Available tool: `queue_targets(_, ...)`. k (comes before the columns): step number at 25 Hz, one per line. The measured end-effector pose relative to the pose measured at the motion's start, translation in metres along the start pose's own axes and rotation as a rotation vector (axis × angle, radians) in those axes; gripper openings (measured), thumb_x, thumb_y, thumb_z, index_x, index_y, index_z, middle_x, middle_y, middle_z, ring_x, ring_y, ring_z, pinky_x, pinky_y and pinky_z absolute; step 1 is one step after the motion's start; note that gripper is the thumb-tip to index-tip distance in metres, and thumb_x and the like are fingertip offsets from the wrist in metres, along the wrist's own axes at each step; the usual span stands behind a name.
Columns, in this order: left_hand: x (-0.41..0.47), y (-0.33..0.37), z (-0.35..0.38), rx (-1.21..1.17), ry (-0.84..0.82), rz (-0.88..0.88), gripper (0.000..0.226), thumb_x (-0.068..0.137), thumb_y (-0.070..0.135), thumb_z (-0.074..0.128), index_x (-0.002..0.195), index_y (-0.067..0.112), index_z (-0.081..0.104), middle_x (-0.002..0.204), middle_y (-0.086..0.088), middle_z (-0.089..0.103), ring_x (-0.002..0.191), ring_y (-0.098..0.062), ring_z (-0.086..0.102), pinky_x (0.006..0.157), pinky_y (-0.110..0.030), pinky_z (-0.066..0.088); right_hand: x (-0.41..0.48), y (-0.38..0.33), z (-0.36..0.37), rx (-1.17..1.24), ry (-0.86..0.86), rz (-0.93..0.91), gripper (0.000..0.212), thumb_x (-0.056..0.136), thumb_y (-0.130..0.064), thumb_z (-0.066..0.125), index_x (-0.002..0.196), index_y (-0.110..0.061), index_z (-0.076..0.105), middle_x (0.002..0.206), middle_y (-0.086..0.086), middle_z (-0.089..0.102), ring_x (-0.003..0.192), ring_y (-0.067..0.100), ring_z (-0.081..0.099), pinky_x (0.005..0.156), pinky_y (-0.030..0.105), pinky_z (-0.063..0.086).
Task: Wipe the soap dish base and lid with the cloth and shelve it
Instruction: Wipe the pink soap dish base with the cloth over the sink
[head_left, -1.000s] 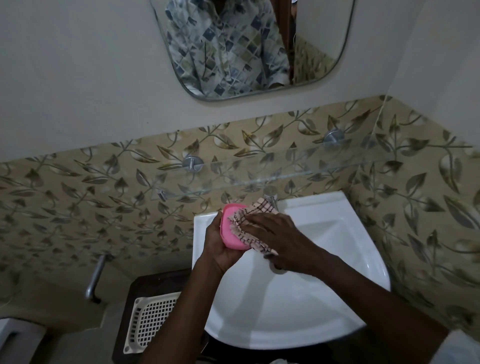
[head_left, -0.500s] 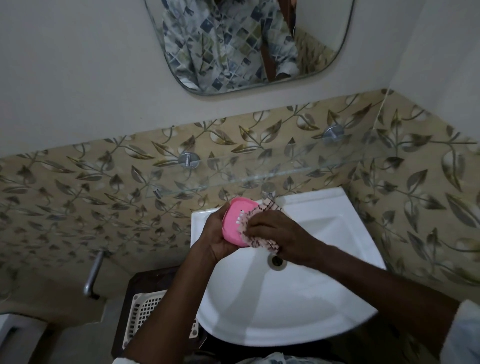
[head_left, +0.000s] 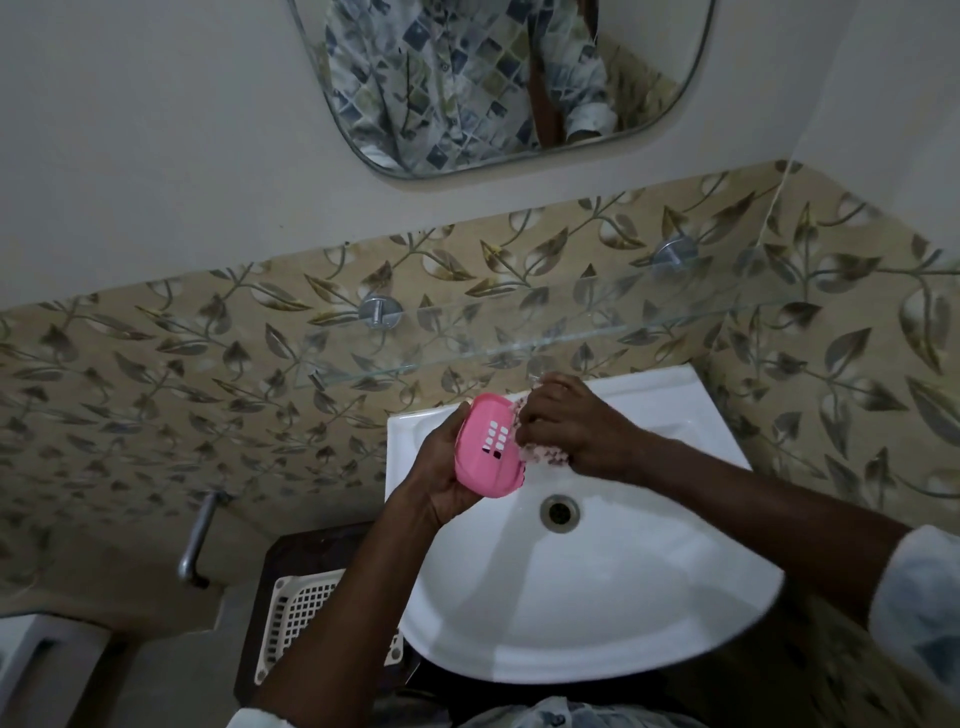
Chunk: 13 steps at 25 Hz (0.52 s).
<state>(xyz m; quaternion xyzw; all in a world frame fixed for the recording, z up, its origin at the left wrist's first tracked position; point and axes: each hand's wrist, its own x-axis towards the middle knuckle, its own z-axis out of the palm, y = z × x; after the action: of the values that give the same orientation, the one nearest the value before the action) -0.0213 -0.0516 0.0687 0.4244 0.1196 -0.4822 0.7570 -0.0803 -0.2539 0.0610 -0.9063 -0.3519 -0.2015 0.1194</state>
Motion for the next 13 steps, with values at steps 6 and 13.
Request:
queue_targets(6, 0.002, 0.004, -0.002, 0.014, 0.008, -0.005, 0.052, 0.099, 0.046, 0.044, 0.126, 0.004, 0.057, 0.105, -0.021, 0.063, 0.088, -0.033, 0.059, 0.083, -0.047, 0.049, -0.001, 0.002, 0.008, -0.046, 0.05, 0.014, 0.039, 0.072, 0.004, 0.051, 0.101, -0.009, 0.073, 0.103, 0.012, 0.069, 0.102, 0.033, 0.063, 0.106, 0.052, 0.038)
queue_targets(13, 0.006, -0.001, -0.002, 0.016, -0.015, -0.04, 0.053, 0.098, 0.048, 0.045, 0.12, 0.002, 0.06, 0.102, -0.025, 0.068, 0.085, -0.039, 0.064, 0.079, -0.047, 0.052, -0.006, 0.014, 0.005, -0.132, 0.076, 0.002, 0.034, 0.076, 0.007, 0.053, 0.1, -0.008, 0.072, 0.1, 0.013, 0.068, 0.101, 0.034, 0.063, 0.108, 0.055, 0.037)
